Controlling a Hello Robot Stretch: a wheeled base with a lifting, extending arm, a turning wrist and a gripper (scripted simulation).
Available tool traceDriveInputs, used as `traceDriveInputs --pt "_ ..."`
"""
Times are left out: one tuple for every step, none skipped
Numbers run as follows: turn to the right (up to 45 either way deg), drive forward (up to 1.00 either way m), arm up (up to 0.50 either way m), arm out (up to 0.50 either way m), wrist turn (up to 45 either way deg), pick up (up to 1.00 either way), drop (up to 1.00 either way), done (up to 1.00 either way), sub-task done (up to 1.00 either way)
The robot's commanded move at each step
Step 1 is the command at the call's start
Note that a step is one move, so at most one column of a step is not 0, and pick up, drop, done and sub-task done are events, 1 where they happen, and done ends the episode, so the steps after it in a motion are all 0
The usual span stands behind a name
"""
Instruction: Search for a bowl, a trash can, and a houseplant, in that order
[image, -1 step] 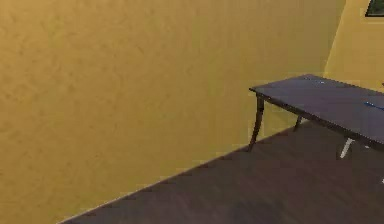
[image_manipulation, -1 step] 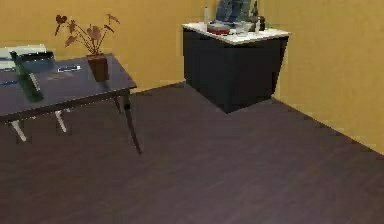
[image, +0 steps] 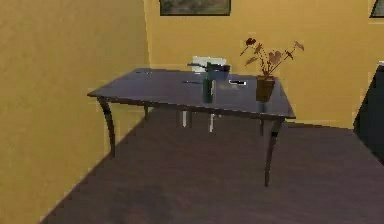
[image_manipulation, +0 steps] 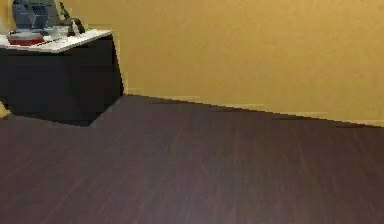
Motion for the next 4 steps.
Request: traceDriveInputs --pt "45.0 0.0 0.0 0.0 0.0 0.0 0.0 0.0 0.0" --pt "21.0 0.0 0.0 0.0 0.0 0.0 0.0 0.0 0.0" --pt "0.0 1.0 0.0 0.0 0.0 0.0 0.0 0.0 0.0" --pt "6.0 0.0 0.0 0.0 0.0 0.0 0.0 0.0 0.0"
